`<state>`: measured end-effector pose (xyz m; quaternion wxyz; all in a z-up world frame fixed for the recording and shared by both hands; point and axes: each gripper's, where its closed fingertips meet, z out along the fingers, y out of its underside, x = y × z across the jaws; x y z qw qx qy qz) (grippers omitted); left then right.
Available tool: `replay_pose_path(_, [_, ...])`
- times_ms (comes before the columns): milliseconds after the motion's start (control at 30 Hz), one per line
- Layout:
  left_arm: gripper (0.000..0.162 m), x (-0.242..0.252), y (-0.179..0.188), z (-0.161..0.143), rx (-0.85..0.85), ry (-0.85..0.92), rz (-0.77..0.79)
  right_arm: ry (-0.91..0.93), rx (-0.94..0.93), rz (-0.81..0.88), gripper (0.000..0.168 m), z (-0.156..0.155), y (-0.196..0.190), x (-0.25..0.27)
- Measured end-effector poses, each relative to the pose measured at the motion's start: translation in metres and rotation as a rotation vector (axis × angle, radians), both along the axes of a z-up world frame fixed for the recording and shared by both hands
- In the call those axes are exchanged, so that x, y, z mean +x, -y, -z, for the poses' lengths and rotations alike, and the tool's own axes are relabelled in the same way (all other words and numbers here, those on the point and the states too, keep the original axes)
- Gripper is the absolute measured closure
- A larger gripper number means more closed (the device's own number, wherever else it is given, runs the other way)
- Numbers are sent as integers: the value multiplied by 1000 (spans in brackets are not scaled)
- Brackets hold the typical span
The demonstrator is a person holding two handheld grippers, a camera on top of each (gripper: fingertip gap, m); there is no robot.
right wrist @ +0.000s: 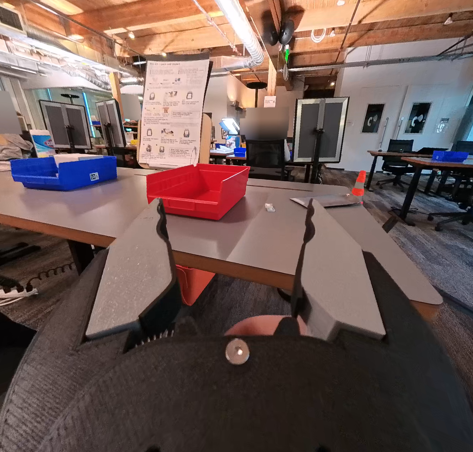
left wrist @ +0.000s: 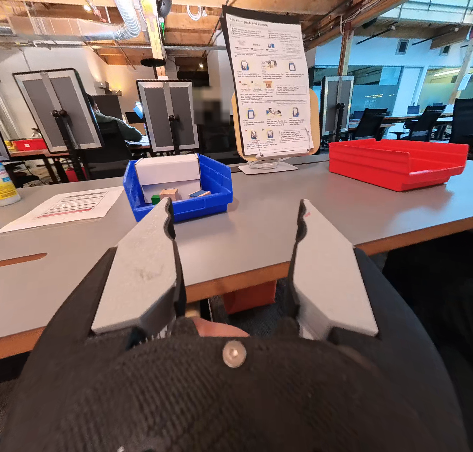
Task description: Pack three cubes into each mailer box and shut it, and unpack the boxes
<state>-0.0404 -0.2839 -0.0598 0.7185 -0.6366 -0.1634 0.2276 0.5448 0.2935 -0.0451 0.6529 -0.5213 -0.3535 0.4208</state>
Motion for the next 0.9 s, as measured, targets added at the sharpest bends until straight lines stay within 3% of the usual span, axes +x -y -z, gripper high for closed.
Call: replay_pose_path(900, [64, 41, 68, 20, 15, -5, -35, -33, -12, 13, 62, 3, -4, 15])
